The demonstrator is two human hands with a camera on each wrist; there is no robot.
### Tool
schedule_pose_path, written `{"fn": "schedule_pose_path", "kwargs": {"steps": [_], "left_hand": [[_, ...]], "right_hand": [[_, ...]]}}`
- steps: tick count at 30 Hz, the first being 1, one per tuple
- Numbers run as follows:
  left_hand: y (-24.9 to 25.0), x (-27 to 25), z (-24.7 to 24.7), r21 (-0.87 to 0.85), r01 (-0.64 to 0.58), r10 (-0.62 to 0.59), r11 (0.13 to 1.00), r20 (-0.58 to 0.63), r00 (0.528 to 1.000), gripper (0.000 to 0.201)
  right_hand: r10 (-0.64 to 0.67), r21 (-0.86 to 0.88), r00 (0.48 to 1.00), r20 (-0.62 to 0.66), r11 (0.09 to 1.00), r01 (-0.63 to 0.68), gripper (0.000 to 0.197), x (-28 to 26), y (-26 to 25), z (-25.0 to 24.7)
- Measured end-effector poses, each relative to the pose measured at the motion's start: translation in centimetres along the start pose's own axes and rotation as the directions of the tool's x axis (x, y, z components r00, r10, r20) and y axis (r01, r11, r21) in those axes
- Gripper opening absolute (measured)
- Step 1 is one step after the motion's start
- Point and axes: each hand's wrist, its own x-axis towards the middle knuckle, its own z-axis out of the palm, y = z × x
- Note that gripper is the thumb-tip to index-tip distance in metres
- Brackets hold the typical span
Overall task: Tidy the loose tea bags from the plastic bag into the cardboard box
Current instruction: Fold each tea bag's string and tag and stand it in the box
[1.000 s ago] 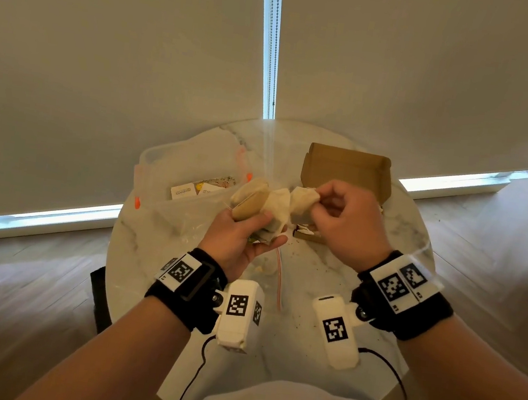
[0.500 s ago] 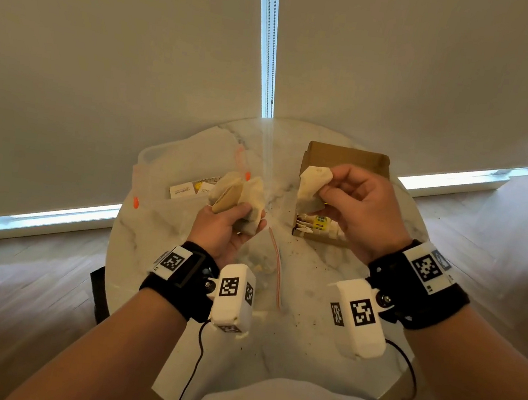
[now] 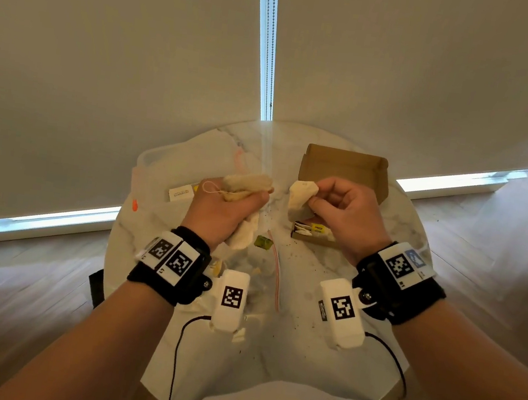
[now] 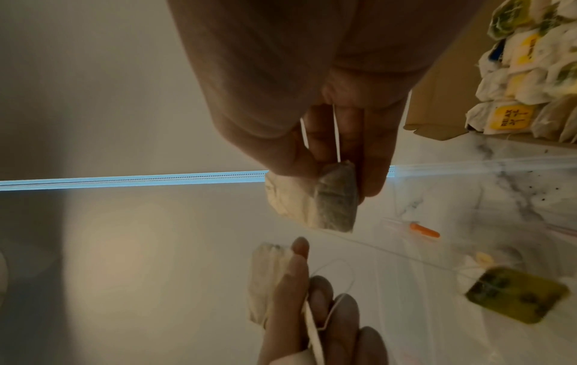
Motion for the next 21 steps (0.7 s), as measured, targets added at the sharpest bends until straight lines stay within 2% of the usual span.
{"fn": "schedule_pose_path", "kwargs": {"steps": [2,4,7,10,15,18,21], "left_hand": [[0.6,0.2,-0.4,0.174,-0.087,0.081,0.981,0.041,0.996,0.007],[1.6,0.4,-0.6,0.256,-0.151,0.130,0.955,0.095,0.987,0.009],[2.6,0.7,-0.8,0.302,-0.216,0.170,0.928,0.171,0.970,0.012],[3.1,0.9,-0.7,0.321,-0.230,0.158,0.919,0.235,0.959,0.010],[3.6,1.0,-0.4,0.320,-0.286,0.214,0.903,0.241,0.947,0.015],[4.0,1.1,-0.5,0.325,-0.283,0.215,0.903,0.229,0.949,0.016],[4.5,1.3,-0.4,0.304,-0.247,0.187,0.920,0.213,0.959,0.013]], "right_hand": [[-0.024,-0.013,1.000,0.010,1.000,0.024,0.018,0.0,-0.1,0.1],[-0.048,-0.025,0.999,0.020,0.999,0.048,0.016,0.1,-0.1,0.2],[-0.078,-0.031,0.997,0.023,0.996,0.079,0.015,0.2,-0.1,0.4],[-0.102,-0.020,0.994,0.037,0.994,0.103,0.013,0.3,0.0,0.6],[-0.134,0.023,0.989,0.059,0.991,0.133,0.022,0.1,0.2,0.7],[-0.064,0.078,0.981,0.182,0.996,0.051,0.043,0.2,1.2,0.8],[0.061,-0.069,0.957,0.282,0.997,-0.044,0.035,0.3,2.5,1.6]]}}
